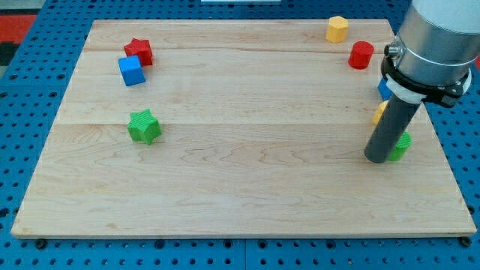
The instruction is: Slide the green star right and slightly down
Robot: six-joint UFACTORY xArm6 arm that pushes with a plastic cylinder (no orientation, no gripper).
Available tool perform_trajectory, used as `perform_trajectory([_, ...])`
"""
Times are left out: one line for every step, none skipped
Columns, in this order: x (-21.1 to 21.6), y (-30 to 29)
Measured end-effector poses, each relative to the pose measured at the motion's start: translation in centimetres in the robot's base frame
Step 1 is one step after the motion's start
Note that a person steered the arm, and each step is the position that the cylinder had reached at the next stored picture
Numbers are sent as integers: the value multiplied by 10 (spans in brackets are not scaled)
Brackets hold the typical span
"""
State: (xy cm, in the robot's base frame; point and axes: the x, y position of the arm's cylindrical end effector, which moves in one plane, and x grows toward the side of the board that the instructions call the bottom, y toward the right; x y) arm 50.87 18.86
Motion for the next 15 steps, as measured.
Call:
perform_trajectory([13, -2])
perform_trajectory([28, -113])
perform_trajectory([27, -248])
perform_trajectory([27, -372])
perform_trajectory([14, -474])
perform_trajectory([-53, -473])
perform_trajectory([-67, -427])
perform_trajectory([-67, -377])
perform_trajectory([-54, -338])
perform_trajectory([2, -293])
perform_trajectory([29, -245])
perform_trajectory([13, -260])
perform_trajectory([-28, -309])
perform_trajectory([-53, -330])
perform_trajectory([-75, -279])
